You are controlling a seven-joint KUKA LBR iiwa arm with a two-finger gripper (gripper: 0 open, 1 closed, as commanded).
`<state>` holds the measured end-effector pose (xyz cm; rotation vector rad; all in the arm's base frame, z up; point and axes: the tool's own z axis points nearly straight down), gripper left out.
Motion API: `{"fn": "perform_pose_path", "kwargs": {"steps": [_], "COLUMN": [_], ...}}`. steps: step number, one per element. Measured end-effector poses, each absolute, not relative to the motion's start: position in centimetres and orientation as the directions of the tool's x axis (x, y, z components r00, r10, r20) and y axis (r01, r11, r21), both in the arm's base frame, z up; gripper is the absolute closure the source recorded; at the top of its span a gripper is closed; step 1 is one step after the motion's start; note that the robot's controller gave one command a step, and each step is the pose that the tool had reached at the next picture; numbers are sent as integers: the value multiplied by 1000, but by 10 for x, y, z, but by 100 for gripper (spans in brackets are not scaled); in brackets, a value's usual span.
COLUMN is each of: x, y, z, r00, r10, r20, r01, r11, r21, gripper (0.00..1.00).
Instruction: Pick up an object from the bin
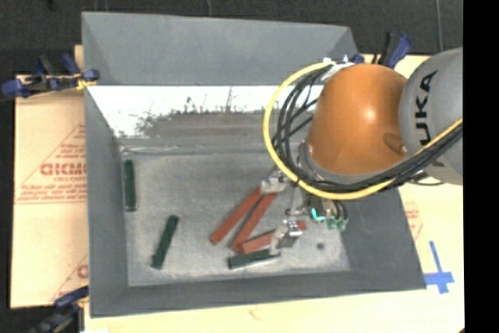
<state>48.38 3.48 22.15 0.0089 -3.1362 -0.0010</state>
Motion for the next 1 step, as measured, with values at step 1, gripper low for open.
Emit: {"fn": "perform_pose_path", "kwargs": {"steps": [1], "x": [484], "y": [35], "z": [223], "r00": [-1000], "r10": [-5], "r20": [2], "r01": [-5], "r11": [1000], "r21": [1], "gripper": [0]}}
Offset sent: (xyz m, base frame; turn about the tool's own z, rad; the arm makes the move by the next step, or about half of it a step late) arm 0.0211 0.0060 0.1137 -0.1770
